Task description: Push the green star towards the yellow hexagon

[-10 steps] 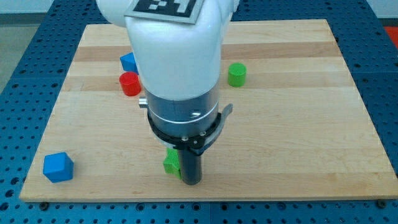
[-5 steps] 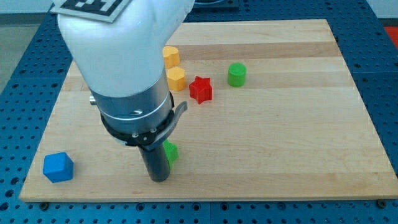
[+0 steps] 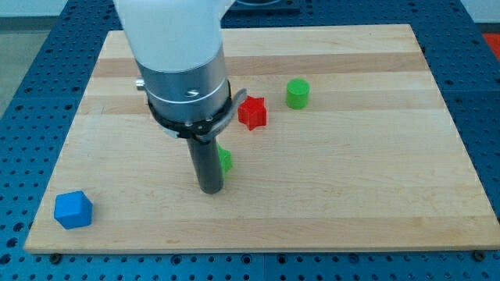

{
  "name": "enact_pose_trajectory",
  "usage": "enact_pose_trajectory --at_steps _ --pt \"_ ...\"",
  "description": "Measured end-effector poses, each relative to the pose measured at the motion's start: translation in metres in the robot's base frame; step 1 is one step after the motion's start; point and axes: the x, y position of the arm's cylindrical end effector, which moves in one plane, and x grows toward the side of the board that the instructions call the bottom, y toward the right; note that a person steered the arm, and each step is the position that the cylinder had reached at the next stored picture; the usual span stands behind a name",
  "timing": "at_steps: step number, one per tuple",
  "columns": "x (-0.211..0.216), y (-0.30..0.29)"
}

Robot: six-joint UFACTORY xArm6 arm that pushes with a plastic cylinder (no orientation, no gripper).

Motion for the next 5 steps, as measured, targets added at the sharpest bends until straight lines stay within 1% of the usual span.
enact_pose_trajectory --at_steps 1,2,3,5 --pt "-0.004 0.014" --pt "-0.015 0.017" --pt "-0.017 0.016" --pt "-0.017 -0.009"
